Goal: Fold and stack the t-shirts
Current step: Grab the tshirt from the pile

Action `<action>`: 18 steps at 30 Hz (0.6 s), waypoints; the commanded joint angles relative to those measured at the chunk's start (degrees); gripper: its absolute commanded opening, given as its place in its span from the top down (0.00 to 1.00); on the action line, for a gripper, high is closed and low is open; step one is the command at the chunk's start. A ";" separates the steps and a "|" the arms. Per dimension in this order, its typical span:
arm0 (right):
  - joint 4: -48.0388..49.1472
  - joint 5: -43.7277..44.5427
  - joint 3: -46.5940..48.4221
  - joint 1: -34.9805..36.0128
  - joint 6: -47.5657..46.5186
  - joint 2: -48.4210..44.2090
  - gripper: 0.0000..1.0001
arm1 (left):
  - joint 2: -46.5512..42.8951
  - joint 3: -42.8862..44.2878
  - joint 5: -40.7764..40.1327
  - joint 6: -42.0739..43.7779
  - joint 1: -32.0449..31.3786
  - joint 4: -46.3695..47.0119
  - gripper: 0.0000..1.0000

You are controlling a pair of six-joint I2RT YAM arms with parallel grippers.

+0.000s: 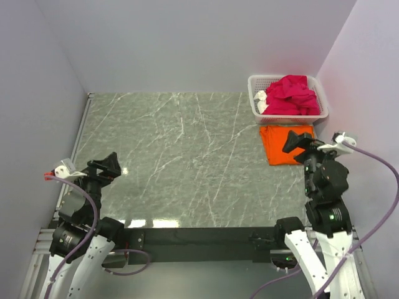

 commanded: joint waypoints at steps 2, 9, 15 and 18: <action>3.60 0.70 2.58 0.06 2.79 7.45 0.00 | 1.66 -0.38 1.56 0.31 0.30 1.08 0.01; -0.43 0.96 14.35 -0.82 9.01 30.38 0.00 | 3.86 -0.12 3.06 0.75 0.39 1.17 0.01; 0.25 -0.17 25.69 -6.09 15.78 51.93 0.06 | 3.69 -0.38 4.38 1.01 0.39 1.61 0.01; 0.44 -2.81 32.63 -10.66 18.69 61.42 0.12 | 3.86 -0.47 4.82 1.19 0.39 1.96 0.01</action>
